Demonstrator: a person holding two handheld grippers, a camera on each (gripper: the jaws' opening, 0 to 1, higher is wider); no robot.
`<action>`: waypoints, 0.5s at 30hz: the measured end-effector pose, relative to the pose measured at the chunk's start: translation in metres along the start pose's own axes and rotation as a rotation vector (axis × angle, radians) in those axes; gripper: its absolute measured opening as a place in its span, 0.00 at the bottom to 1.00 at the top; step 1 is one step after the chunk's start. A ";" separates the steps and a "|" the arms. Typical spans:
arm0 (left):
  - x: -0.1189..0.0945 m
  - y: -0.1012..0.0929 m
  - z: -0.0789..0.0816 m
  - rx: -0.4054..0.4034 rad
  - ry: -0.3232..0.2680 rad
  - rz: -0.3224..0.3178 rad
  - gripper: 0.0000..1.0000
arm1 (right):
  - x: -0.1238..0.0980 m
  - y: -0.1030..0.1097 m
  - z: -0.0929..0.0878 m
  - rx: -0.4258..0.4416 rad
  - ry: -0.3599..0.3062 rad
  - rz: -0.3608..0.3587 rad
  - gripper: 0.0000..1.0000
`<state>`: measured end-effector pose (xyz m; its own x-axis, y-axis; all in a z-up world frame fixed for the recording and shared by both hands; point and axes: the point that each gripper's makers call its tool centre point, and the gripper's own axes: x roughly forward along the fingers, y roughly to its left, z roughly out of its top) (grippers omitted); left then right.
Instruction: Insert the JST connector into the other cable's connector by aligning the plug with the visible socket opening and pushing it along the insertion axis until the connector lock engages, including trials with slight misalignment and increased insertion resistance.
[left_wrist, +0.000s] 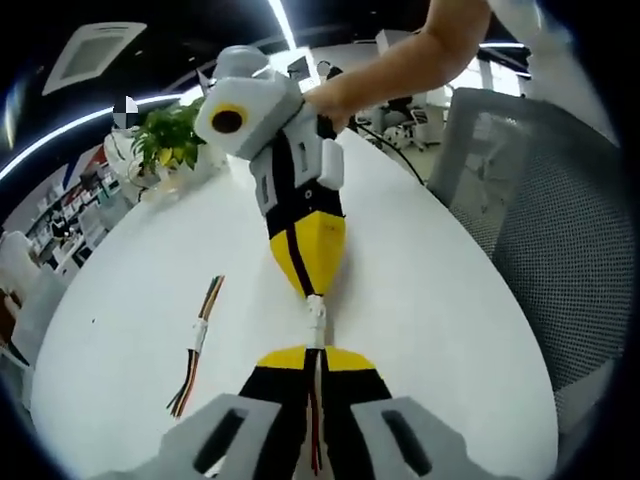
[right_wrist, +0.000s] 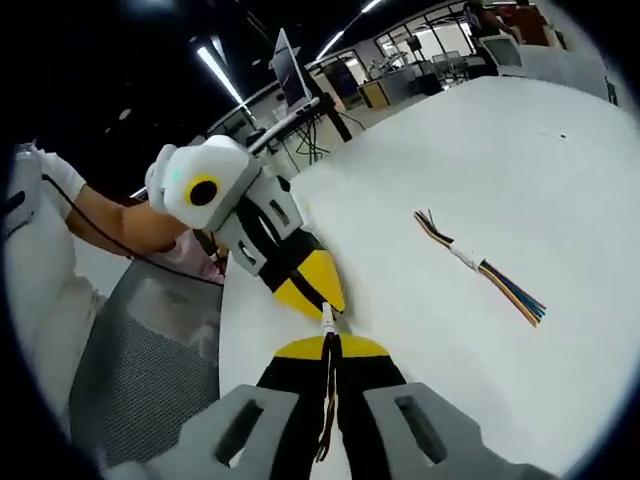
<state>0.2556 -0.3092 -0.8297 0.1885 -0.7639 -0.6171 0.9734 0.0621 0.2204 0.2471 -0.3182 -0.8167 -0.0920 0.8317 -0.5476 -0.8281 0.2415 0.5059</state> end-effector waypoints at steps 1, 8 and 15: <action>0.000 0.000 0.000 0.001 0.003 -0.004 0.00 | 0.000 0.000 0.000 0.003 0.002 0.003 0.00; 0.000 0.001 0.000 -0.004 0.006 -0.007 0.00 | 0.000 0.000 0.000 0.006 0.006 0.001 0.00; 0.003 0.004 -0.002 -0.006 0.010 -0.012 0.00 | -0.001 -0.004 0.000 0.004 0.000 -0.008 0.00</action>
<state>0.2602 -0.3097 -0.8319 0.1780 -0.7581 -0.6274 0.9764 0.0570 0.2081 0.2507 -0.3198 -0.8183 -0.0855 0.8299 -0.5513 -0.8264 0.2500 0.5045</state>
